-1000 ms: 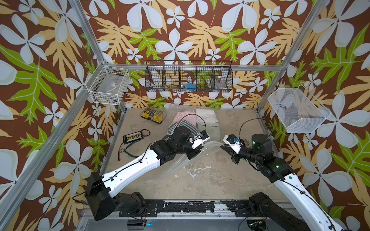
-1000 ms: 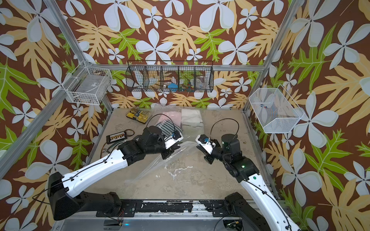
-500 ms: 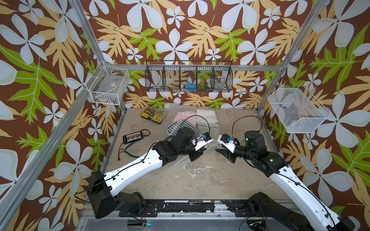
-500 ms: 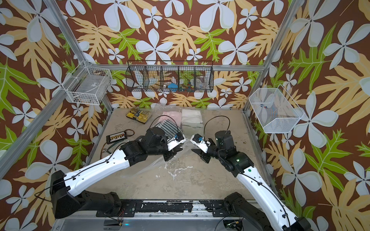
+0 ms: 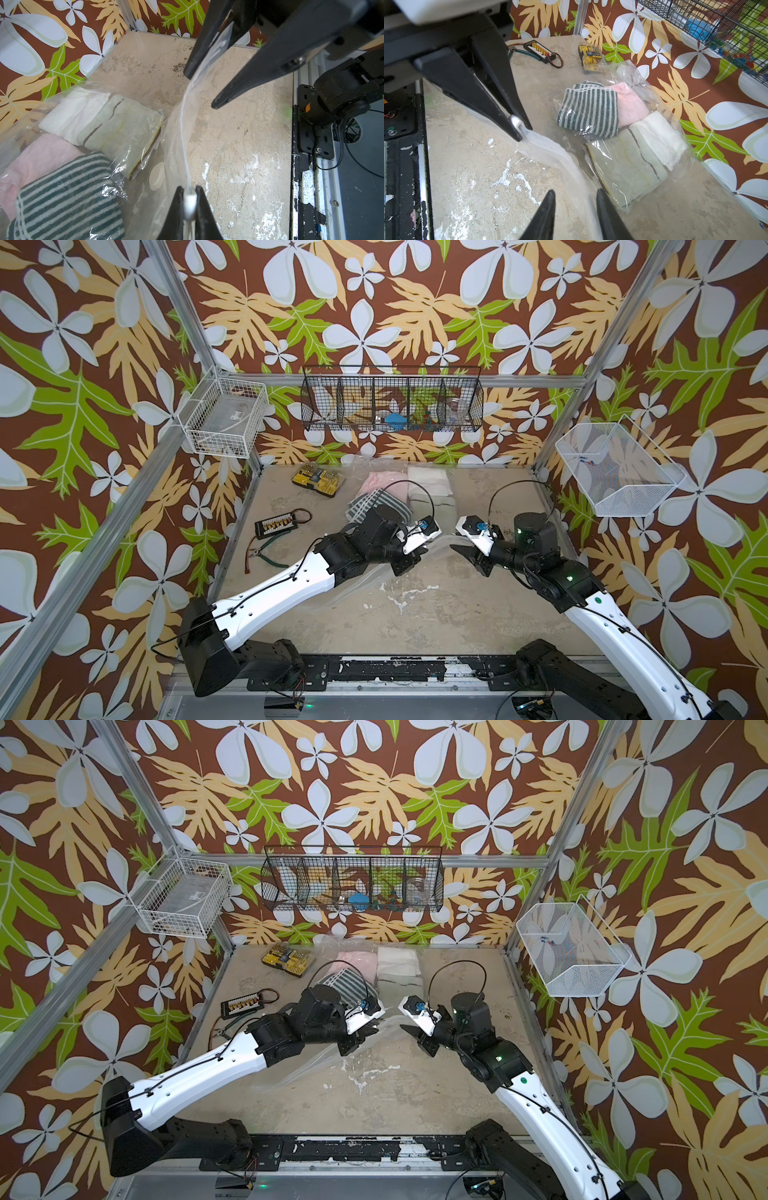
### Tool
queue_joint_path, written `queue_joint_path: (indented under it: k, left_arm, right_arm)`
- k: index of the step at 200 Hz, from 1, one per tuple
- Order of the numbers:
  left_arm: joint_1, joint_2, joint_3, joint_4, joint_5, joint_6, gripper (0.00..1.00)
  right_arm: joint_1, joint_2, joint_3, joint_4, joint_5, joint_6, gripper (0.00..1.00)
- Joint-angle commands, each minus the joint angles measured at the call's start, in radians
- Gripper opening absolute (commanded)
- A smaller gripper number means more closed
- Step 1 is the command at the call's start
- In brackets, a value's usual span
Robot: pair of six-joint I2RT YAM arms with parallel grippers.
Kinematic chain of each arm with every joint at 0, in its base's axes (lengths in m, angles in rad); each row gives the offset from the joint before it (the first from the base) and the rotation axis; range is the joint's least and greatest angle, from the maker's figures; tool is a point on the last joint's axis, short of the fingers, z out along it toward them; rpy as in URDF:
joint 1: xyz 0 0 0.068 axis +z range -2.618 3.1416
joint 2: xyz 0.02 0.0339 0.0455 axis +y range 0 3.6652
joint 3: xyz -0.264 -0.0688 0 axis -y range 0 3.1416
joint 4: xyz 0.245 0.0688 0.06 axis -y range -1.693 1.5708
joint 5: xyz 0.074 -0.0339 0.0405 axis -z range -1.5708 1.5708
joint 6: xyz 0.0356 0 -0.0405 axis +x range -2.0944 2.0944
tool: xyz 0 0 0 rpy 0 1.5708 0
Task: Place the folded towel into the vacuum bag
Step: Close the vacuum bag at the center of the board.
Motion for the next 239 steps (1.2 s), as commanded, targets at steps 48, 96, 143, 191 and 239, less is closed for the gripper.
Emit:
queue_joint_path:
  k: [48, 96, 143, 191, 239]
  left_arm:
    - [-0.012, -0.010, 0.035, -0.100, -0.037, -0.003, 0.00]
    - [-0.053, -0.016, 0.040, -0.204, -0.141, -0.002, 0.00]
    - [-0.058, -0.001, 0.087, -0.296, -0.225, 0.009, 0.00]
    - [-0.089, 0.014, 0.111, -0.376, -0.266, -0.005, 0.00]
    - [-0.092, 0.004, 0.122, -0.416, -0.273, -0.035, 0.00]
  right_arm:
    - [-0.008, -0.035, -0.007, 0.019, 0.090, 0.015, 0.00]
    - [-0.119, -0.079, -0.020, 0.002, 0.102, 0.019, 0.00]
    - [-0.193, -0.070, -0.001, 0.004, 0.151, 0.006, 0.00]
    - [-0.245, -0.014, 0.068, 0.043, 0.181, 0.011, 0.00]
    - [-0.289, 0.054, 0.130, 0.067, 0.205, 0.004, 0.00]
